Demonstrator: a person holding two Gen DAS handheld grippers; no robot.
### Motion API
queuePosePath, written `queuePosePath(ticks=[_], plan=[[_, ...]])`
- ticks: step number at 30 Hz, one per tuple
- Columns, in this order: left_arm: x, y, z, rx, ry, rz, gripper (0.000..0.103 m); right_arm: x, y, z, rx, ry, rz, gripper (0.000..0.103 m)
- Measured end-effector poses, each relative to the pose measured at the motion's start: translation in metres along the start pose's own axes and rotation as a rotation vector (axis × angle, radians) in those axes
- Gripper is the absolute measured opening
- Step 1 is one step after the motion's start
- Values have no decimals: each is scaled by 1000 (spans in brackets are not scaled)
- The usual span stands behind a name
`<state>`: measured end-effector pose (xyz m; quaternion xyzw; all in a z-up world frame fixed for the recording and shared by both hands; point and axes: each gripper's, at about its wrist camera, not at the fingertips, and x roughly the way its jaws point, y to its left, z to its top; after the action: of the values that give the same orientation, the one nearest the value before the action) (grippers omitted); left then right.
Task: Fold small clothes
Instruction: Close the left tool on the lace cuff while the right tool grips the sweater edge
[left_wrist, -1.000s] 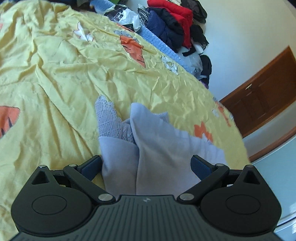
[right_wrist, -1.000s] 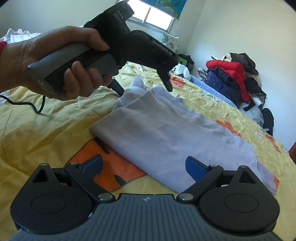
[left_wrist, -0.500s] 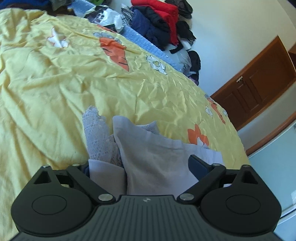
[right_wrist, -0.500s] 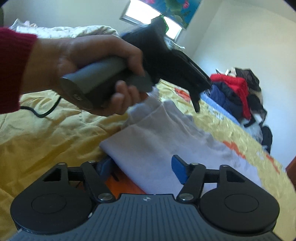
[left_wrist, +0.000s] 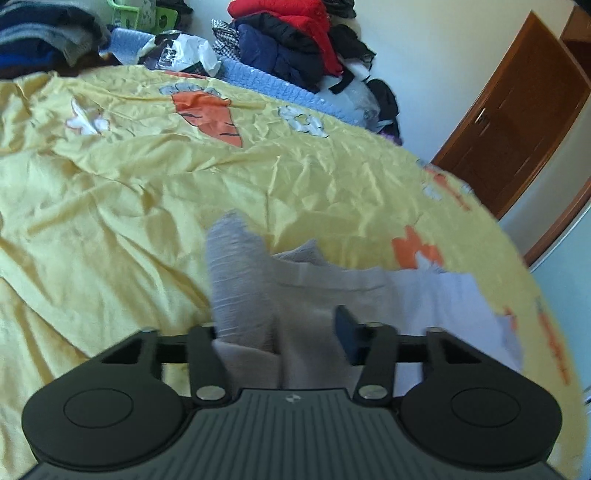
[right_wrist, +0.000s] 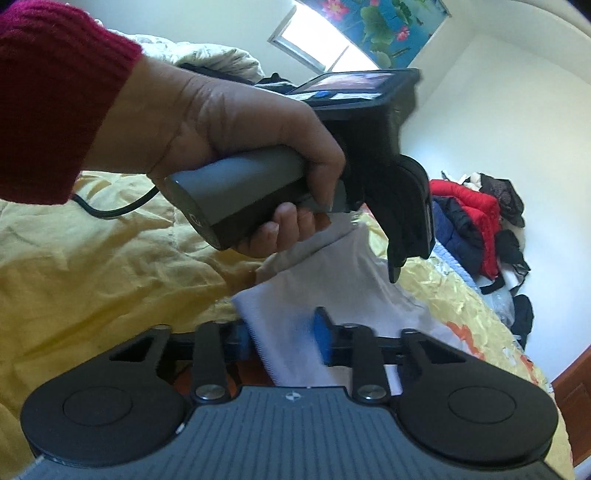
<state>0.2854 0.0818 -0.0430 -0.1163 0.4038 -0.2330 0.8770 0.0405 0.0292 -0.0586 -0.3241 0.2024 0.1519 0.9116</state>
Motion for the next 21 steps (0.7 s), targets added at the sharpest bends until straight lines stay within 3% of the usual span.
queuePosePath(ticks=[1,2,5,21], plan=[[0,0,-1,1,1,17,29,1,1,0,-3,6,3,12],[-1,1,0,-2,3,23,22,1,2,0,-9,7,7,12],[-2,5,0,-32,7,25,16,0,1,0,-4,5,30,8],[-19,-44,8,66,-22,217,14,-30,-68,-20,363,-134,138,5]])
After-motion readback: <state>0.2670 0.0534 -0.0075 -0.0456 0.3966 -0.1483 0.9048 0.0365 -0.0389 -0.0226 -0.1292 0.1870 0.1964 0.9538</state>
